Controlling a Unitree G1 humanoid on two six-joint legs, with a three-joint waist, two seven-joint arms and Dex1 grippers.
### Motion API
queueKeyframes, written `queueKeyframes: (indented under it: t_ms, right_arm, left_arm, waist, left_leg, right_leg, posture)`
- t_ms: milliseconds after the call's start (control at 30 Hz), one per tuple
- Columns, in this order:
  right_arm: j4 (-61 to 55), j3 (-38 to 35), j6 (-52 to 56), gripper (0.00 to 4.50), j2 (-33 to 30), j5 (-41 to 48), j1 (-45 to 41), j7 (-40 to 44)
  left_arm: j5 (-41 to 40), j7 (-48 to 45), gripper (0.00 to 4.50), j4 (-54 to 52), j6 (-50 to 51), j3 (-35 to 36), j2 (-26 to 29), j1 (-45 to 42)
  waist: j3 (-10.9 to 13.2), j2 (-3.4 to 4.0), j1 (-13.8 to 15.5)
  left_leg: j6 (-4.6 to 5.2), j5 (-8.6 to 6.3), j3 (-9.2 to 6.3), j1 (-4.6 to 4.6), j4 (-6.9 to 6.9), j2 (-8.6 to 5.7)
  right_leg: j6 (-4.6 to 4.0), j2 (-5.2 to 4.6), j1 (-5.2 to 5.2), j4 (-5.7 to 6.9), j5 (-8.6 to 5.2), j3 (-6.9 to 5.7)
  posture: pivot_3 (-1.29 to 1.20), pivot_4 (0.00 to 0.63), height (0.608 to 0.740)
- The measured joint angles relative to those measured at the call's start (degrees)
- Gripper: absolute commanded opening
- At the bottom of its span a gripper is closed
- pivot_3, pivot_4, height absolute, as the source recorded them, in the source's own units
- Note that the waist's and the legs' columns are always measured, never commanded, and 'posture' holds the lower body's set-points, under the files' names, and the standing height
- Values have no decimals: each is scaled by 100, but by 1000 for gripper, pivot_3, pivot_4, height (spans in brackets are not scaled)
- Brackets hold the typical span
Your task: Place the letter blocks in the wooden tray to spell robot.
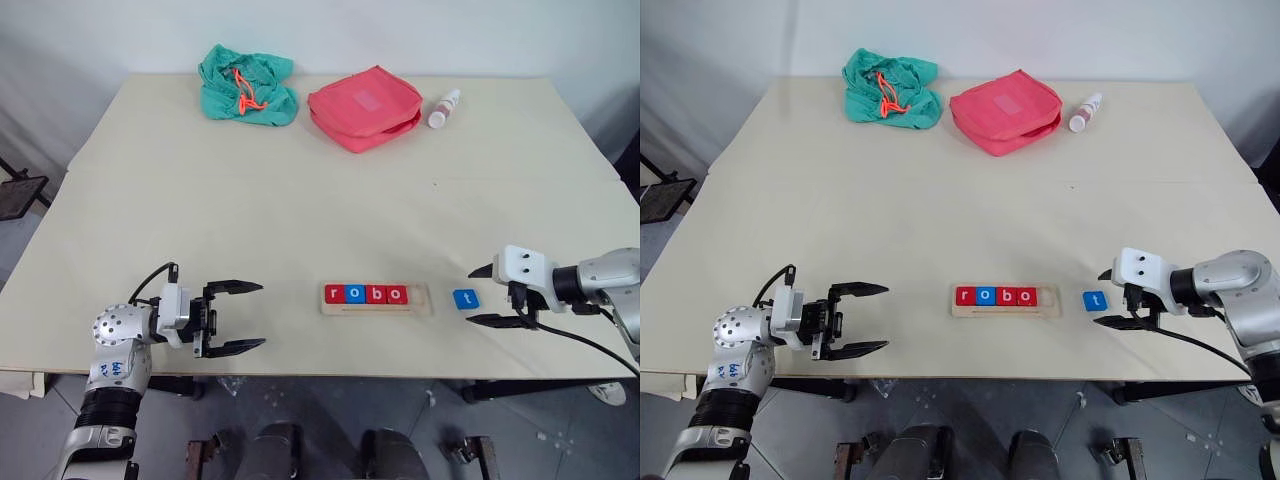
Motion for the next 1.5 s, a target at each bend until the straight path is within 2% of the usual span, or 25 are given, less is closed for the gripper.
queueKeyframes:
  t_ms: [133,167,300,467,500,700,1000,1500]
  right_arm:
    - [297,140,-366,4483,90,-179,-286,230]
    - [348,173,-458,4313,109,-229,-343,271]
    - [480,247,-631,3250,189,-277,-435,407]
    - [461,245,-606,1568,278,-278,-434,445]
    - [430,245,-567,1465,278,-280,-432,437]
    - [229,241,-144,1465,279,-312,-487,422]
    - [-1153,279,1780,1465,676,137,-1068,451]
    - [-1132,703,1777,1465,849,-96,-1053,432]
  left_arm:
    - [0,57,4500,-200,10,16,-1,112]
    - [0,76,4500,-279,14,15,-2,148]
    - [0,141,4500,-342,25,16,-2,233]
    - [0,213,4500,-479,37,16,-2,267]
    - [0,226,4500,-507,37,16,-2,262]
    - [1,247,4500,-492,58,15,-25,213]
    - [20,221,4500,-236,3,-35,-165,-132]
    - [28,244,4500,-177,-9,-28,-210,-64]
  waist:
    - [0,0,-18]
    - [0,-1,-28]
    - [-2,-4,-62]
    - [-5,-8,-73]
    - [-5,-8,-76]
    - [-4,-6,-75]
    - [2,2,-41]
    - [2,2,-68]
  left_leg:
    - [0,0,-2,0,3,1]
    - [0,0,-4,1,3,1]
    - [-1,0,-8,7,3,1]
    - [-2,0,-7,11,9,4]
    - [-2,0,-6,13,9,5]
    - [-3,-1,-4,12,9,5]
    - [-6,-6,-20,2,7,-1]
    - [-5,-7,-17,-2,4,-2]
  right_leg:
    - [0,1,3,0,0,-1]
    - [0,1,4,0,0,-2]
    - [0,1,14,-1,0,-5]
    - [0,2,19,-2,0,-4]
    - [0,3,19,-2,0,-2]
    - [0,3,17,-2,0,-1]
    - [0,2,10,1,0,-5]
    - [0,1,5,1,0,-9]
  posture:
    - [0,150,740]
    - [0,150,740]
    - [0,150,740]
    - [0,150,740]
    - [0,150,740]
    - [0,150,740]
    - [0,150,740]
    - [0,150,740]
